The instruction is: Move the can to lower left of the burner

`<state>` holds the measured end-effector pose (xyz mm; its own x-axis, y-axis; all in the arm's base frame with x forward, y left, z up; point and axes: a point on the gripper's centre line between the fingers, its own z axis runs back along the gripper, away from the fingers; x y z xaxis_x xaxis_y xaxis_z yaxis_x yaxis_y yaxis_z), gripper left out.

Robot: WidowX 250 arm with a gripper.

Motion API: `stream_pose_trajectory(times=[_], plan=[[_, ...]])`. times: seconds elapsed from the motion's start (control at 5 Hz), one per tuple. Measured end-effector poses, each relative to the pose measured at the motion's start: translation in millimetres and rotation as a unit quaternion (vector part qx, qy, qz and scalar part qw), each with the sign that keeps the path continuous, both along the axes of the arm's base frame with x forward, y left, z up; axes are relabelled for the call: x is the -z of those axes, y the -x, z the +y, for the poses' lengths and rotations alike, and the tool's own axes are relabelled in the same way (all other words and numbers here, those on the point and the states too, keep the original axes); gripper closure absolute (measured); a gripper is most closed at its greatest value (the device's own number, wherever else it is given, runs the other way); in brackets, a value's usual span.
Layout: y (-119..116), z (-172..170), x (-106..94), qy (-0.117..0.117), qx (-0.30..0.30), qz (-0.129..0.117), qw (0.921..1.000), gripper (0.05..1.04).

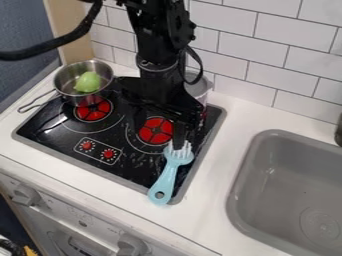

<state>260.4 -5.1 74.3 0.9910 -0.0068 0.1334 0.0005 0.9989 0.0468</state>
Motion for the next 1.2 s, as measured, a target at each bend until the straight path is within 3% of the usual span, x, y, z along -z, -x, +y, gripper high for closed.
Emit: stream_pose_trajectory(times=[0.4,0.6,0.8,1.2], plan=[[-3,10,7.7,-0.011,0.020,0.011,0.9997,0.083],[-27,11,6.0,-0.052,0.091,0.026,0.9941,0.083],[-54,5,-0.4,-0.064,0.174,0.028,0.9823,0.083],[-98,-20,-18.1,-0.070,0.259,0.001,0.9632,0.083]])
